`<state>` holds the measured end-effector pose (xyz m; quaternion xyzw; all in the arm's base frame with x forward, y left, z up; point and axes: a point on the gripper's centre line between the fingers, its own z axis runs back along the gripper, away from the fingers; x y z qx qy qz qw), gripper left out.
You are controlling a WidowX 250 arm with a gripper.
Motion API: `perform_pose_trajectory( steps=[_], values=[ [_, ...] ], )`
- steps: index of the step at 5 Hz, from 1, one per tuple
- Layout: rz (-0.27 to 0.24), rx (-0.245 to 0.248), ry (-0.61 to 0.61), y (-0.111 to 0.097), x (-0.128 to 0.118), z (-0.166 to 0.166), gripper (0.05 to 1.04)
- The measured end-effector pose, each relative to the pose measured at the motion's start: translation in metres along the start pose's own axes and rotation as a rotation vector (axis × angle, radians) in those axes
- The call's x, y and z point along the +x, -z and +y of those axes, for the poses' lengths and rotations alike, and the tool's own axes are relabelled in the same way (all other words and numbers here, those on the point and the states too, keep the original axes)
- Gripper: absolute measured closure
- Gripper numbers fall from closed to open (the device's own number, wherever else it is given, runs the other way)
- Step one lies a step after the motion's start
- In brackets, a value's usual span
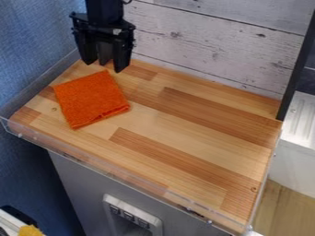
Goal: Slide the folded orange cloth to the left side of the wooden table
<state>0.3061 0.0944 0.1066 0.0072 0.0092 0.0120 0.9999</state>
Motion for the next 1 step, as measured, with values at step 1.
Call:
perform_pose_trajectory(
  steps=[1],
  values=[
    [-0.012,0.005,0.002,-0.0026,-0.0088,-0.0124,0.087]
  ],
)
